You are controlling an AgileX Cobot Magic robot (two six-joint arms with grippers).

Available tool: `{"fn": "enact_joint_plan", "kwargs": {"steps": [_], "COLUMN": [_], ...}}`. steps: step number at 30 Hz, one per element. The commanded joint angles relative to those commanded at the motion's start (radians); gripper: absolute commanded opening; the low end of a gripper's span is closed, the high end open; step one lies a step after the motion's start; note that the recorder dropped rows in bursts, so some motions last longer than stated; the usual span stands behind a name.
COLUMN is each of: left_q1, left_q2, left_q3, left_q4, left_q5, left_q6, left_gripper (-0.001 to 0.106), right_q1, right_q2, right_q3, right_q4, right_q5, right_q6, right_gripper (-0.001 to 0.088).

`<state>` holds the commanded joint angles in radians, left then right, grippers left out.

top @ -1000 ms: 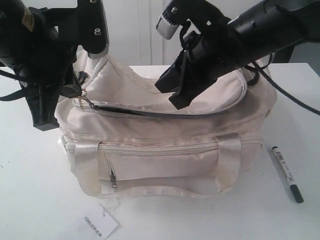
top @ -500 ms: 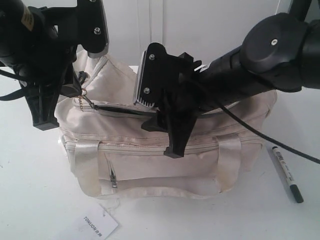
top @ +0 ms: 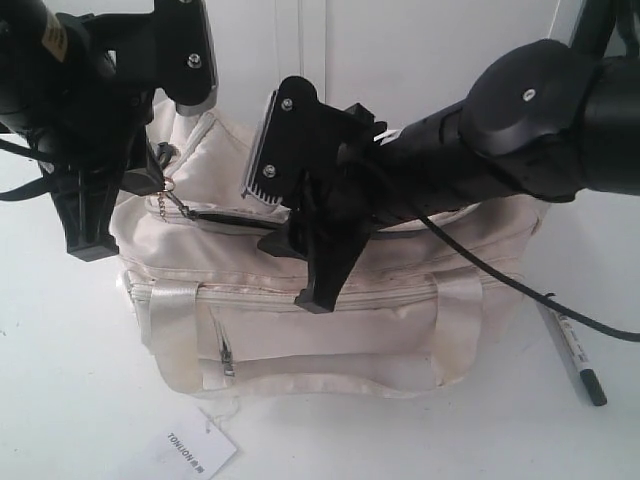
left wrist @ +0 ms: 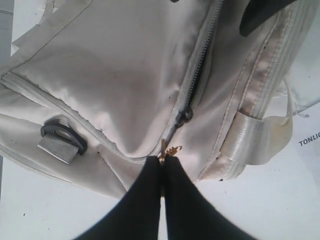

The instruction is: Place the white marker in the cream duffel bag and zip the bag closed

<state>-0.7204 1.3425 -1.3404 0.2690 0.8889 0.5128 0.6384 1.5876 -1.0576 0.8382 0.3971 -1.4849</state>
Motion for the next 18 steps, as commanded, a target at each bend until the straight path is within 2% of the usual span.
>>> {"fn": "enact_joint_plan", "kwargs": {"steps": [1, 3, 4, 7, 8, 10, 18], "left_q1": [0.0, 0.0, 0.0, 0.0, 0.0, 0.0, 0.0], "left_q2": [0.0, 0.0, 0.0, 0.0, 0.0, 0.0, 0.015], "left_q3": [0.0, 0.0, 0.0, 0.0, 0.0, 0.0, 0.0], "left_q4": [0.0, 0.0, 0.0, 0.001, 0.001, 0.001, 0.024], "left_q5": [0.0, 0.0, 0.0, 0.0, 0.0, 0.004, 0.049], "left_q6": [0.0, 0.0, 0.0, -0.002, -0.012, -0.017, -0.017], "left_gripper": [0.0, 0.0, 0.0, 0.0, 0.0, 0.0, 0.0], "right_q1": [0.0, 0.0, 0.0, 0.0, 0.0, 0.0, 0.0], "right_q2": [0.008, 0.014, 0.014, 0.014, 0.014, 0.014, 0.014], "right_q3": [0.0, 0.0, 0.0, 0.0, 0.0, 0.0, 0.0], "right_q4": [0.008, 0.017, 0.023, 0.023, 0.023, 0.023, 0.023], "right_q5": [0.0, 0.0, 0.0, 0.003, 0.003, 0.003, 0.003], "right_q6": [-0.002, -0.002, -0.002, -0.002, -0.002, -0.002, -0.002], "right_gripper": [0.0471, 0.0406, 0.0322, 0.0181, 0.0084, 0.0, 0.0]}}
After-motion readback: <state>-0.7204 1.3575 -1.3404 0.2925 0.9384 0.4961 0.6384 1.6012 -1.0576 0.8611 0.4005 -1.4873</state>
